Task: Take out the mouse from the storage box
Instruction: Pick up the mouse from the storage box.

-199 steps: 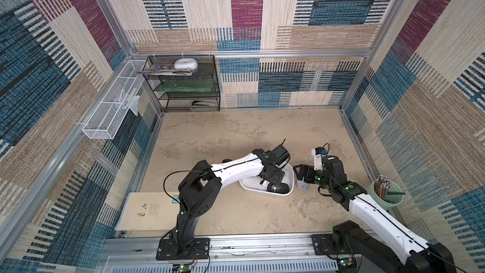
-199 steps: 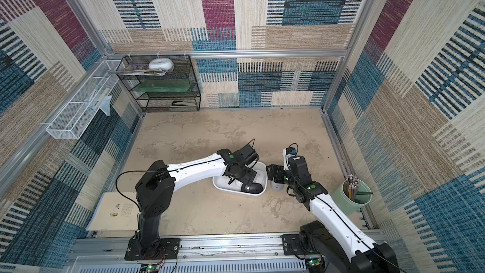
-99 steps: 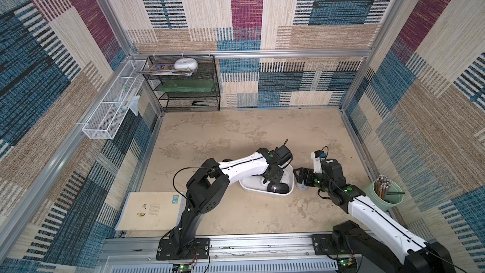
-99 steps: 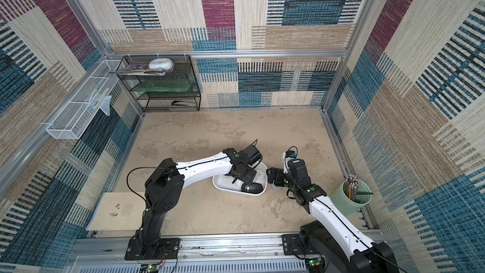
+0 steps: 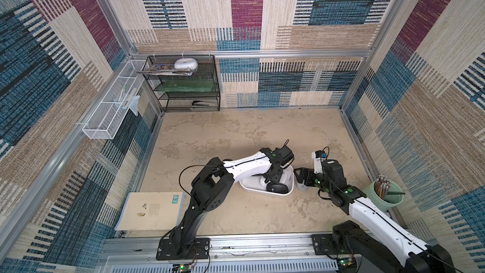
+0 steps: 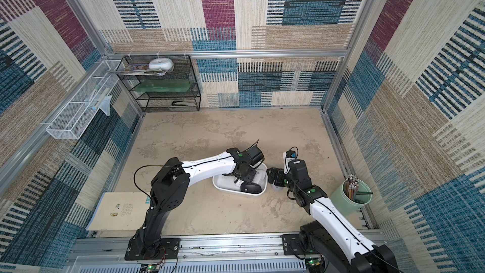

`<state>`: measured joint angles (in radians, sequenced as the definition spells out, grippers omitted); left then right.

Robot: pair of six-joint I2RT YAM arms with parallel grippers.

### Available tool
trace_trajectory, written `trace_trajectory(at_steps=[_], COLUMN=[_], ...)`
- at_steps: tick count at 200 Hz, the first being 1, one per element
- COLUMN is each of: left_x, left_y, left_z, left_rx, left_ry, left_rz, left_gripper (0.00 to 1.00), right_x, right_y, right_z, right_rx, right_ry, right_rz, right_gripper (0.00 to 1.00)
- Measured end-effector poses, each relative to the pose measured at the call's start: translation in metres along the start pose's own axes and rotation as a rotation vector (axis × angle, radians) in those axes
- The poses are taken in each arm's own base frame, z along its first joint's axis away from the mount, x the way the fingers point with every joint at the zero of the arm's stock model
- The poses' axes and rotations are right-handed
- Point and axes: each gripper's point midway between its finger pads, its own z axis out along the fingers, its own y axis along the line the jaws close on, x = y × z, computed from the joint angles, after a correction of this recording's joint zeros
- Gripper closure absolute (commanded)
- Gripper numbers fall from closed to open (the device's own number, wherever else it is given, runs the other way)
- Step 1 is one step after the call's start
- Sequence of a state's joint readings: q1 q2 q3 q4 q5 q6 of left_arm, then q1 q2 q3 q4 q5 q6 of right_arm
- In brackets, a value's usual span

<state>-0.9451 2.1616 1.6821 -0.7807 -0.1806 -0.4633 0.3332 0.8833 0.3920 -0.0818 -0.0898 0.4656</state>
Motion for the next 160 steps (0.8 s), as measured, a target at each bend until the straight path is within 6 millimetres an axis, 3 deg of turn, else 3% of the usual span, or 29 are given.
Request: trace_trajectory(at_steps=[60, 104, 160], left_x=[-0.002, -0.002, -0.008], left_y=[-0.001, 0.000, 0.004], left_z=[0.002, -0.002, -0.023], left_rx=[-0.005, -0.005, 0.002], left_ry=[0.000, -0.004, -0.036], left_rz=[0.002, 0.000, -0.007], left_gripper=[0.43, 0.45, 0.45], right_x=[0.000, 0.000, -0.001], right_y=[0.000, 0.000, 0.001], right_z=[0.000, -0.001, -0.002], right_rx=[-0.002, -0.002, -0.005], right_ry=[-0.003, -0.004, -0.010], right_rz=[0.000, 0.000, -0.001], right_gripper=[0.10, 0.11, 0.11])
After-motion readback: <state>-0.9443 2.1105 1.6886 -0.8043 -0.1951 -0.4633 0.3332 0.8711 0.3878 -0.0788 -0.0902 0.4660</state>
